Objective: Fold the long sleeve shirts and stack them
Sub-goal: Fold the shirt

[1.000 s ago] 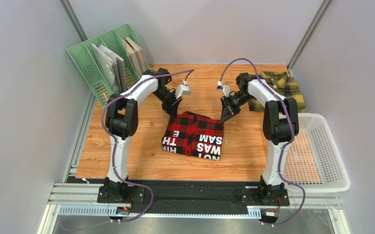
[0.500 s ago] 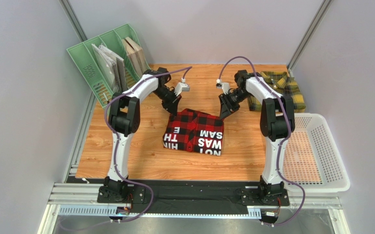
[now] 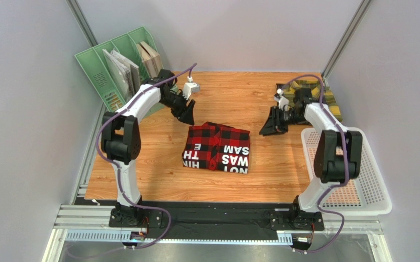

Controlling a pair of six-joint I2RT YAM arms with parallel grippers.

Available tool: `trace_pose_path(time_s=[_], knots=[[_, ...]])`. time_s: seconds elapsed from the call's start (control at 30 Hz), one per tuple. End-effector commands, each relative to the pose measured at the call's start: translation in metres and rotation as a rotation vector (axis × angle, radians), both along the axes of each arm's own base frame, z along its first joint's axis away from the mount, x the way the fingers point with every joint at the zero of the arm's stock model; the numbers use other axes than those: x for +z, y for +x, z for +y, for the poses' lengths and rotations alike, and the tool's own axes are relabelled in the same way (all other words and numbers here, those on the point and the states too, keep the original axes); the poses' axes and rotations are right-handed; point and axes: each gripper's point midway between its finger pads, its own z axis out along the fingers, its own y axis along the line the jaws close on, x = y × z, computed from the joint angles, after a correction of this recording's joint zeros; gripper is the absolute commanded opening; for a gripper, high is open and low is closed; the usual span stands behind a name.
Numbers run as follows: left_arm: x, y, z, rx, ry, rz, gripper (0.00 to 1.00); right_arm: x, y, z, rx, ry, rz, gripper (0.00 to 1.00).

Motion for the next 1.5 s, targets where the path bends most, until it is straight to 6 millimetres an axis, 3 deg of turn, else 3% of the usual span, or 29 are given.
trace_pose_path(time_s=[0.0,0.07,0.1,0.17,0.2,0.27,0.3,0.37,0.4,0.5,0.7,1.0,1.27,1.47], knots=[[0.051,-0.016,-0.049,-0.023,-0.027,-0.149,0.64,-0.012,-0.013,0.017,-0.133,0.080,0.045,0.25],[0.050,-0.021,-0.063,0.011,0.027,-0.177,0.64,-0.020,-0.012,0.019,-0.172,0.086,0.061,0.23],[0.057,-0.032,-0.086,-0.014,0.022,-0.210,0.64,-0.030,-0.022,0.022,-0.175,0.094,0.097,0.23],[0.057,-0.040,-0.103,0.041,0.066,-0.224,0.63,-0.032,-0.018,0.026,-0.202,0.130,0.093,0.24],[0.059,-0.055,-0.127,0.018,0.066,-0.247,0.62,-0.037,-0.022,0.026,-0.211,0.131,0.102,0.26],[0.054,-0.070,-0.146,0.043,0.080,-0.221,0.58,-0.040,-0.018,0.025,-0.218,0.130,0.084,0.27],[0.052,-0.086,-0.165,0.020,0.079,-0.211,0.57,-0.041,-0.021,0.034,-0.191,0.132,0.082,0.29],[0.050,-0.095,-0.182,0.056,0.101,-0.205,0.56,-0.049,-0.025,0.035,-0.200,0.129,0.106,0.31],[0.039,-0.110,-0.195,0.037,0.126,-0.188,0.56,-0.053,-0.025,0.034,-0.204,0.130,0.115,0.32],[0.027,-0.121,-0.210,0.078,0.171,-0.174,0.56,-0.057,-0.028,0.036,-0.201,0.128,0.125,0.32],[0.008,-0.123,-0.221,0.130,0.245,-0.164,0.55,-0.066,-0.033,0.036,-0.212,0.097,0.132,0.31],[0.005,-0.122,-0.237,0.170,0.267,-0.173,0.56,-0.078,-0.042,0.037,-0.220,0.097,0.175,0.29],[-0.013,-0.121,-0.243,0.209,0.340,-0.187,0.53,-0.081,-0.039,0.036,-0.249,0.090,0.187,0.29],[-0.026,-0.117,-0.236,0.244,0.400,-0.207,0.47,-0.082,-0.041,0.037,-0.253,0.099,0.196,0.29]])
